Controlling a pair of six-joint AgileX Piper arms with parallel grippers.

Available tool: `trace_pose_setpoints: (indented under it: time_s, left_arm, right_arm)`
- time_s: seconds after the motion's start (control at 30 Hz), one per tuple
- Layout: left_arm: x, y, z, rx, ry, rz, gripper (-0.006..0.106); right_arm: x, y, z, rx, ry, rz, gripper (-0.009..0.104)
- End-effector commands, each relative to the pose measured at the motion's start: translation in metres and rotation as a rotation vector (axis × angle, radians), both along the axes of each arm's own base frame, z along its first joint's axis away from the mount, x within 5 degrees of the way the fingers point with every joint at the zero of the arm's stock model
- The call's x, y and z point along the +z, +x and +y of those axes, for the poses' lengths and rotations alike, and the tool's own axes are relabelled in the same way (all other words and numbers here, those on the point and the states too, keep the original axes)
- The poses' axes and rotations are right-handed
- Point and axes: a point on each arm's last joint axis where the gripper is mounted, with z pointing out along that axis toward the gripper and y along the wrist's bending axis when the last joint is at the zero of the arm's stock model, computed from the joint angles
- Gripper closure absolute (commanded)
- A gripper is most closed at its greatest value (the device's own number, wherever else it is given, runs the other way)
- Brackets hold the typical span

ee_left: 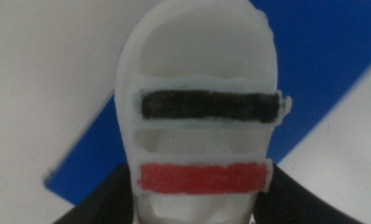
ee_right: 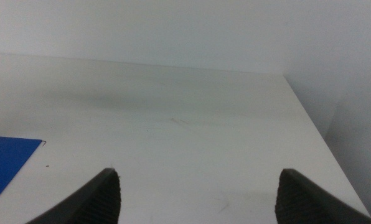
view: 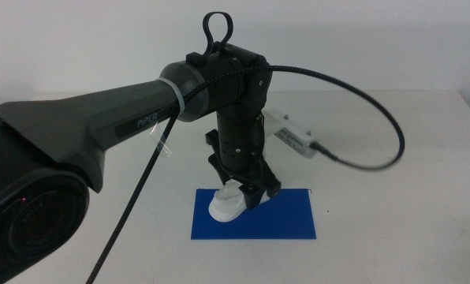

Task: Use one arm to grab the shoe from the table and place it on the mat.

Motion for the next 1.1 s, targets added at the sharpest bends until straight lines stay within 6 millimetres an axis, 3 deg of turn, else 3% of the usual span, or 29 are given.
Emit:
trace_pose_setpoints:
  time_s: [0.0,0.13,0.33,0.57,0.77,0.9,1.07]
  left_arm:
    - [0.036,-0.01,0.005,0.196,-0.021,0.016,0.102]
    - [0.036,-0.01,0.005,0.579,-0.045,0.054,0.102]
    - [0.036,-0.011,0.004,1.331,-0.093,0.139,0.102]
    - [0.036,-0.009,0.006,2.092,-0.137,0.183,0.102]
    - [0.036,-0.003,0.013,2.343,-0.188,0.082,0.102]
    - [0.037,0.0,0.018,2.339,-0.213,0.0,0.102]
    - [0.036,-0.003,0.013,2.355,-0.197,0.083,0.102]
  right_arm:
    - [0.007,-0.001,0.0,-0.002,-0.018,-0.097,0.031]
    - [0.007,-0.001,0.0,-0.002,-0.018,-0.097,0.031]
    - [0.007,-0.001,0.0,-0.002,-0.018,-0.097,0.031]
    - [0.007,-0.001,0.0,-0.002,-0.018,-0.097,0.031]
    - [0.007,-0.001,0.0,-0.002,-0.018,-0.097,0.031]
    - [0.007,-0.001,0.0,-0.002,-0.018,-0.097,0.031]
    - [0.007,-0.001,0.0,-0.002,-0.018,-0.097,0.031]
